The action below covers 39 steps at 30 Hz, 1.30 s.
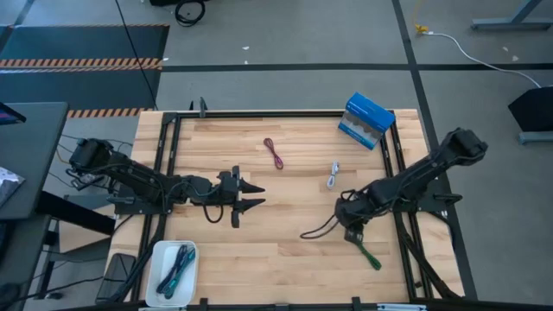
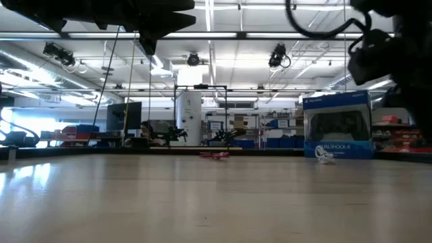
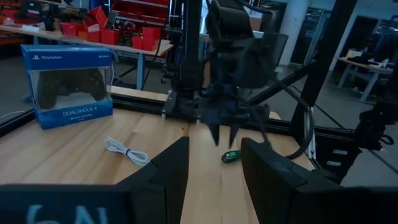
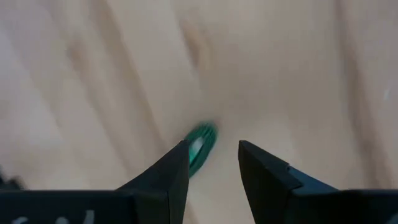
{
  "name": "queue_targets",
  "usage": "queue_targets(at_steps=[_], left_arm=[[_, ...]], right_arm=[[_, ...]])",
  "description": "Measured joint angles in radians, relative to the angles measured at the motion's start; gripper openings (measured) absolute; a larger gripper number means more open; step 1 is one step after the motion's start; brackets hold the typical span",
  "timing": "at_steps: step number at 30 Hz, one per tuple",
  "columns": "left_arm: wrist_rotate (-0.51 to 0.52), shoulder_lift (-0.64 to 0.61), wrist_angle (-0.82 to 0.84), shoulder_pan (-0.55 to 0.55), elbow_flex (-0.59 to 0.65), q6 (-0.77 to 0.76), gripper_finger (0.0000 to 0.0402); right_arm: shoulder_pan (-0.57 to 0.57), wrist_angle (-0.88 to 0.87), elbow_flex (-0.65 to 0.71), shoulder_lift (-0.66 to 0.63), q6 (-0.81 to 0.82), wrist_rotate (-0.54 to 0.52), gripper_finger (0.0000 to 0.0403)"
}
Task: Pick and place USB-C Cables
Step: Put the green charger cable into the white bin
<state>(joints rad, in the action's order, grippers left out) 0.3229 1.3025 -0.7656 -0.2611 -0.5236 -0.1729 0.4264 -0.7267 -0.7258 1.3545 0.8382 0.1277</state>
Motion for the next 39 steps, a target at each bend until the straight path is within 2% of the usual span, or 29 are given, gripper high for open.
queue_targets(at_steps=[6, 14, 21, 27, 31, 36, 37, 39], left_arm=[[0.000, 0.000, 0.000, 0.000, 0.000, -0.026, 0.0153], [-0.009, 0.000, 0.000, 0.000, 0.000, -0.026, 0.0153], [-0.013, 0.000, 0.000, 0.000, 0.000, -0.027, 0.0153], [-0.013, 0.000, 0.000, 0.000, 0.000, -0.026, 0.0153], [-0.013, 0.000, -0.001, 0.000, 0.000, -0.026, 0.0153], [-0.013, 0.000, -0.001, 0.000, 0.000, -0.026, 0.0153], [-0.013, 0.000, 0.000, 0.000, 0.000, -0.026, 0.0153], [-0.013, 0.000, -0.001, 0.000, 0.000, -0.026, 0.0153]], right_arm=[[0.097, -0.008, 0.000, 0.010, 0.092, 0.072, 0.0184], [0.161, 0.015, 0.000, 0.113, 0.166, 0.043, 0.0263], [0.174, 0.080, -0.007, 0.217, 0.182, 0.037, 0.0274], [0.176, 0.039, -0.014, 0.237, 0.185, -0.037, 0.0228], [0.177, 0.031, -0.009, 0.221, 0.208, -0.086, 0.0159], [0.176, 0.011, -0.009, 0.222, 0.180, -0.106, 0.0040], [0.176, 0.010, -0.009, 0.221, 0.165, -0.106, 0.0024], [0.175, 0.012, -0.007, 0.213, 0.144, -0.108, 0.0019]])
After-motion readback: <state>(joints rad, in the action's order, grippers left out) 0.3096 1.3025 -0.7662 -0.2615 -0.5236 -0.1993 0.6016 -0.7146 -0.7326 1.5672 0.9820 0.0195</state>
